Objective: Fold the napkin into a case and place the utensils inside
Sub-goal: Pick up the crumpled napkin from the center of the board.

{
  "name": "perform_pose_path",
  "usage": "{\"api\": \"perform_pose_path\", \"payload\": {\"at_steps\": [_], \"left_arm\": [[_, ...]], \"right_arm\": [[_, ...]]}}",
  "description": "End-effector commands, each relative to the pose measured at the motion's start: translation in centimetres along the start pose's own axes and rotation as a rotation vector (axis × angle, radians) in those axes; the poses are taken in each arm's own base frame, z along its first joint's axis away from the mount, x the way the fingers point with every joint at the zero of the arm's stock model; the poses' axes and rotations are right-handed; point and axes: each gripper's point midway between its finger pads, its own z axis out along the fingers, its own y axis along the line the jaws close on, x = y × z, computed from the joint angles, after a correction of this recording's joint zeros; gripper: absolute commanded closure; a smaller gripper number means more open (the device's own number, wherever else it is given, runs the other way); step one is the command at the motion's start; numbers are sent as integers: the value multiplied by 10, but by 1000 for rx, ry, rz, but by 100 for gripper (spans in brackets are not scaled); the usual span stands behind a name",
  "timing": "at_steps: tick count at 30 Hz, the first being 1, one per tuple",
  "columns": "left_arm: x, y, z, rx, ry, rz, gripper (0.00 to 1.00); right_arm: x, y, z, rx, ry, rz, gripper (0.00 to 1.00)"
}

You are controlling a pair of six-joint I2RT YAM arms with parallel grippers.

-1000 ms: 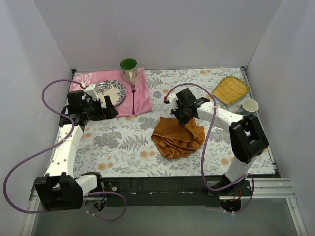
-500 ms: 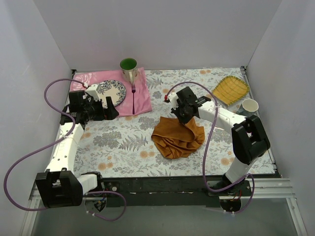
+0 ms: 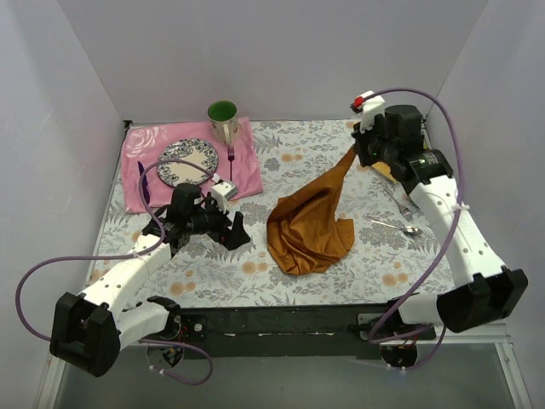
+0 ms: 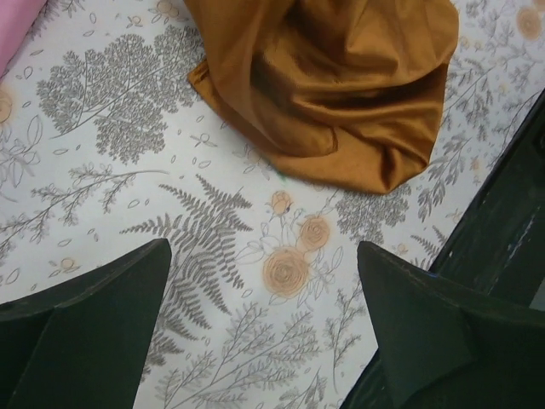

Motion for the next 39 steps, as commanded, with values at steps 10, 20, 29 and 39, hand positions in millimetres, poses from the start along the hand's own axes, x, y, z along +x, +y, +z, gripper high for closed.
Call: {"api": "perform_pose_path", "payload": {"at_steps": [10, 20, 29, 39], "left_arm": [[-28, -45, 60, 54, -218, -77, 28], [-22, -32, 107, 45, -179, -247, 49], [-15, -9, 142, -18, -166, -325, 57], [5, 23, 166, -123, -91, -430, 69]], "right_arm": [[-19, -65, -44, 286, -158, 121, 99], [-19, -62, -39, 257, -158, 139, 99], [-27, -60, -42, 237, -175, 137, 99], [-28, -55, -42, 211, -182, 153, 99]]}}
